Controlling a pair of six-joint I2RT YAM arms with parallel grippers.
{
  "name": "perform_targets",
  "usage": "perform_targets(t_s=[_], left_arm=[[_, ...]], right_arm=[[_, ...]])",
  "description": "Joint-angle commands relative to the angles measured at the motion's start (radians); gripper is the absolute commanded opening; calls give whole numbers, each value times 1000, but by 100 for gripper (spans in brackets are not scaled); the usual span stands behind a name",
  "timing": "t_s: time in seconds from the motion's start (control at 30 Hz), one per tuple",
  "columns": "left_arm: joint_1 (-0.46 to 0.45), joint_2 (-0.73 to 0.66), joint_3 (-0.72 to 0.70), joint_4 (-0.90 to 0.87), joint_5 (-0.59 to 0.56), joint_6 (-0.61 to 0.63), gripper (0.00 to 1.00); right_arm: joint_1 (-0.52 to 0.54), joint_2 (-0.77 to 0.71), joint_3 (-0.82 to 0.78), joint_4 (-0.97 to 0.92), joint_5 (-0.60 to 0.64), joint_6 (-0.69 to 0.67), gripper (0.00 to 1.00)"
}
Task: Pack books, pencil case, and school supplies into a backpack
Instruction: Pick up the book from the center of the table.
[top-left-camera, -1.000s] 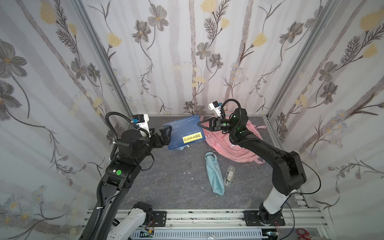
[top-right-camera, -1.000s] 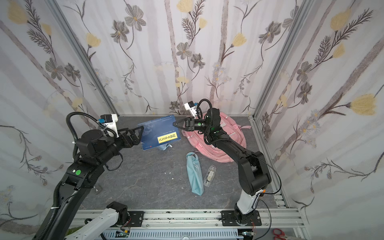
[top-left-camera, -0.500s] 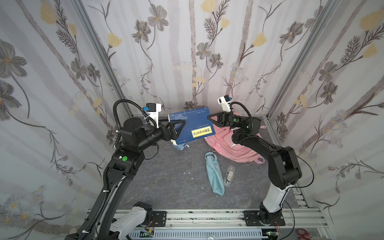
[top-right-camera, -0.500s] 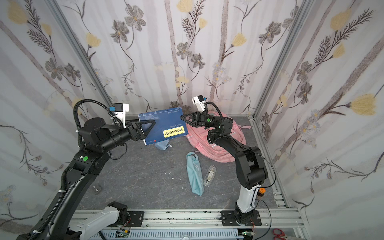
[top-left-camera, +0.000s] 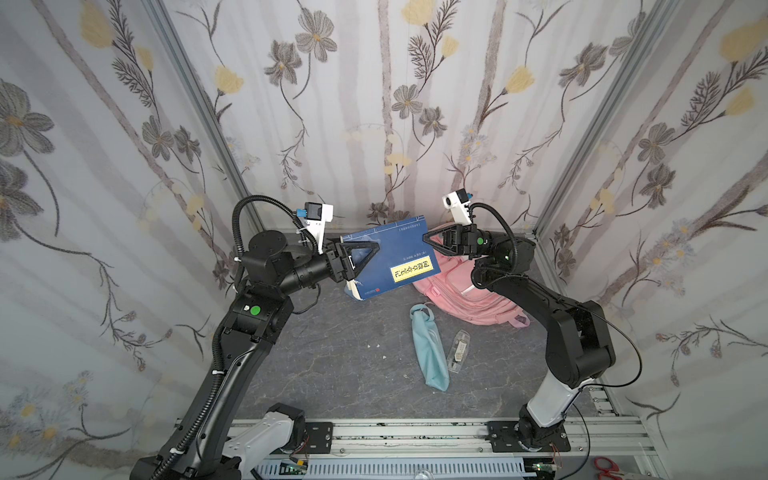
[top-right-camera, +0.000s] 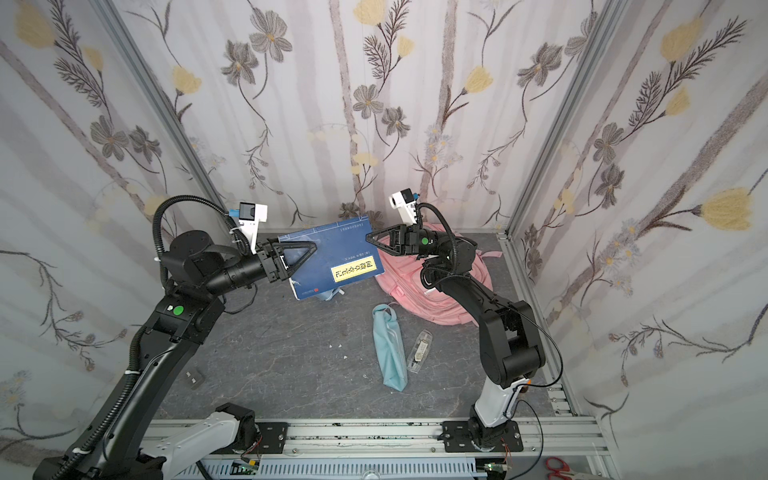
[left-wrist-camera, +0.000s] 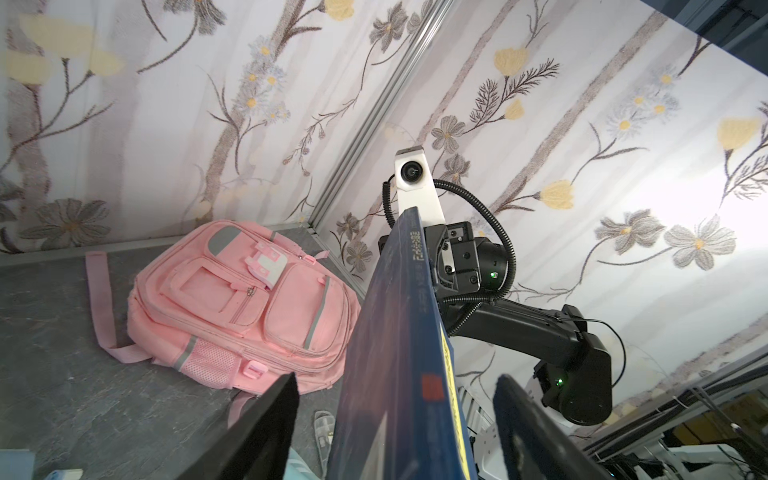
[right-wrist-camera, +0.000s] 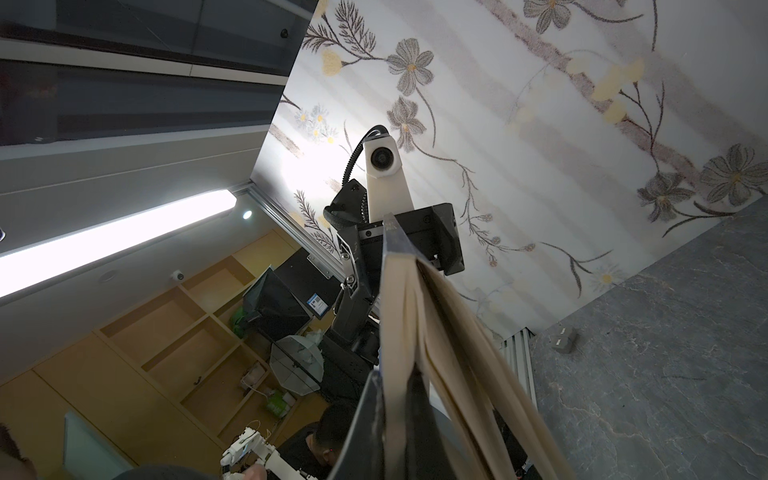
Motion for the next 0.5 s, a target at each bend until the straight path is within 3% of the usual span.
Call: perform_targets(t_s=[0.0,0.13,0.2,0.3,0.33,0.47], left_arm=[[0,12,-2,121,65,-71,47],[1,4,9,110,49,-57,0],[3,-5,20,102,24,-43,0],[5,-13,49,84,-41,-20,0],[7,-10,65,79,-60,-17,0],[9,0,108,69,-135,-19,0]], right_arm=[[-2,7,6,246,32,36,0],[-14,16,16,245,55,43,0],[-27,20,26,228,60,50,3],[-53,13,38,198,71,39,19],[-64,2,31,169,77,16,25],[-87,-67,-7,-55,71,-187,30]])
